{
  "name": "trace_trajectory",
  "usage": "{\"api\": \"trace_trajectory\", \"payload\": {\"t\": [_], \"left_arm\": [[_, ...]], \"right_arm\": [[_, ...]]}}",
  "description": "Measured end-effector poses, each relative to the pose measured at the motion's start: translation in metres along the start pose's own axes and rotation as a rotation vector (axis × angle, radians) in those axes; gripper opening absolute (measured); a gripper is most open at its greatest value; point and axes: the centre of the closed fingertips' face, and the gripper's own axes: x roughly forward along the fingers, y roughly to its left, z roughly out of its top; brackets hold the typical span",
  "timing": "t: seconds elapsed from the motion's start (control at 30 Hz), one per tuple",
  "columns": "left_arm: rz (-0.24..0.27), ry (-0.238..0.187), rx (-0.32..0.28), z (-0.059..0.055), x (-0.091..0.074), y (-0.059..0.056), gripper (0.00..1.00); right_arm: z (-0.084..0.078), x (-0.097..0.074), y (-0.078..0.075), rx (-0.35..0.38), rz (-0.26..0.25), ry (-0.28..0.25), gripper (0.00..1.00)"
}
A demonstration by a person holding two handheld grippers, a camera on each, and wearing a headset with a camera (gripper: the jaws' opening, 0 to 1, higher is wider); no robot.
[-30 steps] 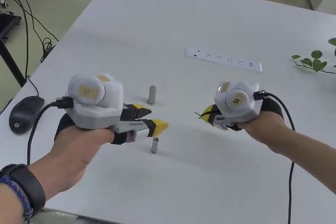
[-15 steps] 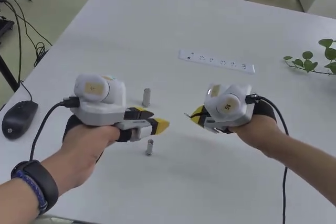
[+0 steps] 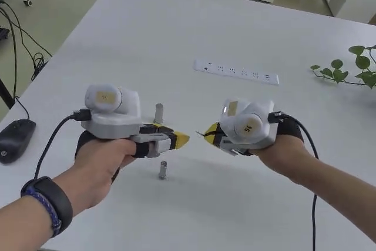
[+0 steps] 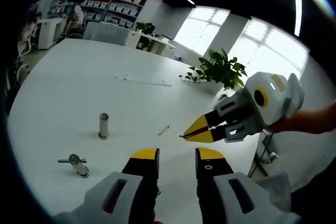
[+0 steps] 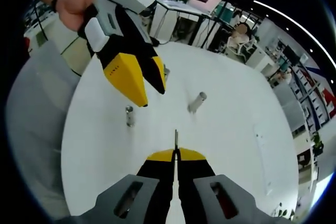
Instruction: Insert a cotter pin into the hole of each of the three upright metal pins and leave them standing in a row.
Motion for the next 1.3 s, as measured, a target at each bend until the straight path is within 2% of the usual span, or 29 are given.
{"api": "trace_trajectory", "payload": {"t": [0.43, 0.97, 1.3], "left_arm": [[-0.032, -0.005, -0.063, 0.002, 0.007, -0.001, 0.22], [-0.079, -0.017, -0.162, 0.002, 0.012, -0.004, 0.10], [-0.092, -0.023, -0.183, 0.002, 0.013, -0.008, 0.05]], "right_arm": [[0.016, -0.002, 0.009, -0.044, 0.006, -0.022, 0.02], [0.031, -0.006, 0.015, -0.085, 0.007, -0.050, 0.02], [0.035, -0.008, 0.015, -0.100, 0.005, -0.058, 0.02]]}}
